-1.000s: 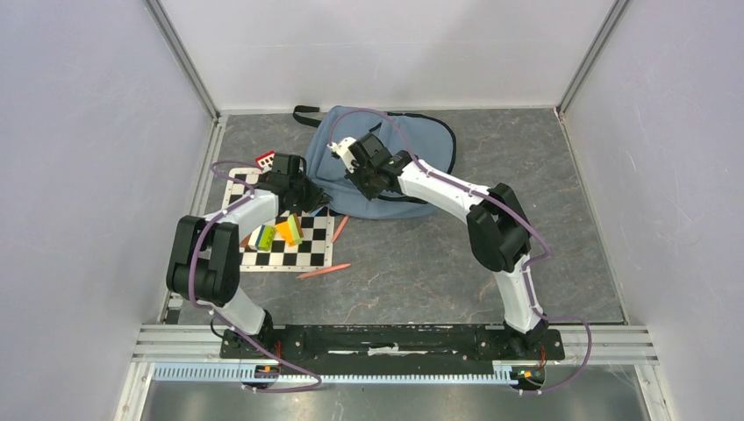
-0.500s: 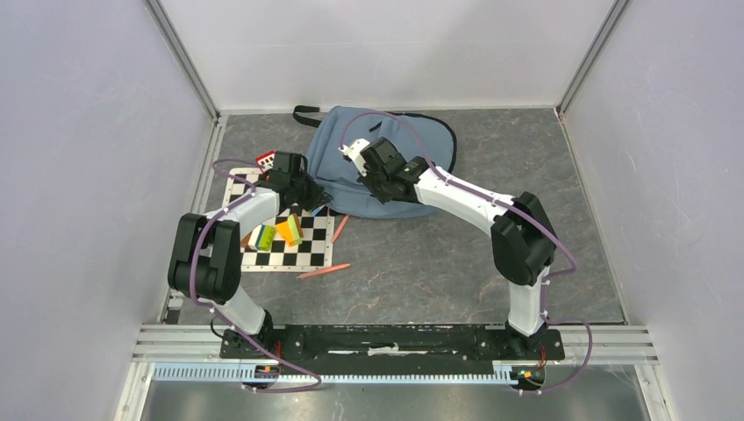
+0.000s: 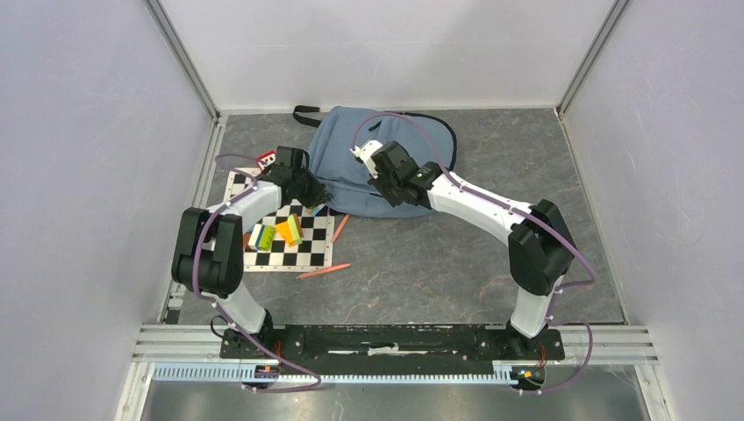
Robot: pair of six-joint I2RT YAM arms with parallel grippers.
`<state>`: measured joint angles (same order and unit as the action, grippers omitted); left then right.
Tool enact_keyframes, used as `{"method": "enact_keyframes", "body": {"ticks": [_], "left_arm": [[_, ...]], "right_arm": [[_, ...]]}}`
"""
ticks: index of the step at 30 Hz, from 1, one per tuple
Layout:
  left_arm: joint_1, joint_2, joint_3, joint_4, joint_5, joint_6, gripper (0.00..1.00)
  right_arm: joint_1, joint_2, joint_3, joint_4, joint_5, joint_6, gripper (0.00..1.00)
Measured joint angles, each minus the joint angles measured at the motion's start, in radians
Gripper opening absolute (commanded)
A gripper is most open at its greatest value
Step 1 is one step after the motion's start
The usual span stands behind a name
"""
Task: Pack the student bag
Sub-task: Zip the student bag at the center of the board.
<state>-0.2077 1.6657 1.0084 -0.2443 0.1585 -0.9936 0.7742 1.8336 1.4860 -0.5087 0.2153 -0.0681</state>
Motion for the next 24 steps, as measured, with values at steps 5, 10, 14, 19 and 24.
{"method": "enact_keyframes", "body": {"ticks": [5, 10, 14, 19, 24], "left_arm": [[0.001, 0.032, 0.05, -0.035, -0.011, 0.022, 0.02], [0.002, 0.09, 0.137, -0.064, -0.034, 0.046, 0.02], [0.005, 0.142, 0.208, -0.066, -0.058, 0.065, 0.02], [0.006, 0.181, 0.261, -0.068, -0.082, 0.085, 0.02], [0.006, 0.203, 0.296, -0.077, -0.09, 0.113, 0.02]], "right_arm": [[-0.025, -0.08, -0.079, 0.017, -0.005, 0.029, 0.0], [-0.063, -0.153, -0.137, 0.037, -0.003, 0.053, 0.0], [-0.1, -0.197, -0.191, 0.047, 0.001, 0.076, 0.0], [-0.145, -0.242, -0.232, 0.045, 0.01, 0.097, 0.0], [-0.19, -0.281, -0.257, 0.045, 0.012, 0.1, 0.0]]}}
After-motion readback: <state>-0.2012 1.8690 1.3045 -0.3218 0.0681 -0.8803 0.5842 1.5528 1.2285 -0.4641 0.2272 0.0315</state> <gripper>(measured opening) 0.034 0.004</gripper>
